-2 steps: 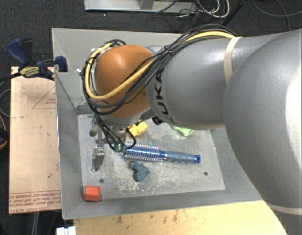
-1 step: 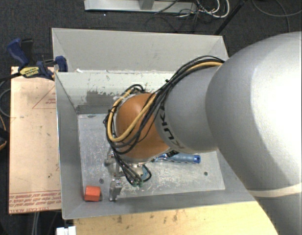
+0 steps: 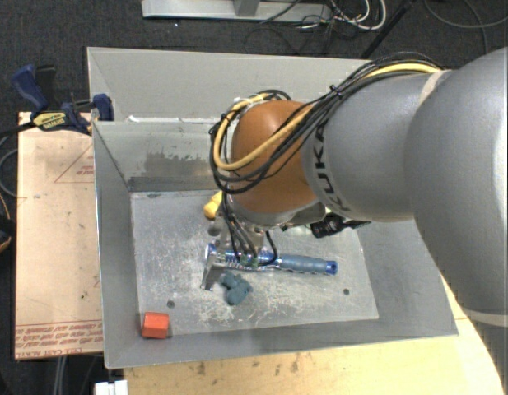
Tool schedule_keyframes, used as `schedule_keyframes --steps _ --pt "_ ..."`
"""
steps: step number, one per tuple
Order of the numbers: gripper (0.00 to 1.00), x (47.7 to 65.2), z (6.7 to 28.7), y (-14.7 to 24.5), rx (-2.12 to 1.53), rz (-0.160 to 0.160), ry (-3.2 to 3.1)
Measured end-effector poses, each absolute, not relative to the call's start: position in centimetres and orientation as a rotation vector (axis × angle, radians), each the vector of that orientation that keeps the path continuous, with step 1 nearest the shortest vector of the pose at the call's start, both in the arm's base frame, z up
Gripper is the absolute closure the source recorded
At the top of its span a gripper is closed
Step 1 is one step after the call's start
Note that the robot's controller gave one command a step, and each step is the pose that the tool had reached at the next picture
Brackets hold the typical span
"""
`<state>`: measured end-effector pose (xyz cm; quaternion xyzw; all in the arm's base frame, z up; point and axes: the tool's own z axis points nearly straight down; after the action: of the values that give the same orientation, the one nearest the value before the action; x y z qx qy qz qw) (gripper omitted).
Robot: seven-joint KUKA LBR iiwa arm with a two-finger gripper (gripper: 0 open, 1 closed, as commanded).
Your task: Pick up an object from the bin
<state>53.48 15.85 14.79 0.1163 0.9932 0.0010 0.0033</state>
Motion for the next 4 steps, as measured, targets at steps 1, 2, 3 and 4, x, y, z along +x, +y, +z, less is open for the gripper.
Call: schedule_keyframes --steps 1,2,3,4 --pt "0.0 50.4 8.2 9.5 0.509 -0.001 3.101" --pt "0.0 50.1 7.5 2.8 0.553 0.015 3.08" --pt "1.0 50.3 7.7 2.8 0.55 0.012 3.074" --pt "1.0 51.1 19.1 2.1 0.555 0.003 3.086"
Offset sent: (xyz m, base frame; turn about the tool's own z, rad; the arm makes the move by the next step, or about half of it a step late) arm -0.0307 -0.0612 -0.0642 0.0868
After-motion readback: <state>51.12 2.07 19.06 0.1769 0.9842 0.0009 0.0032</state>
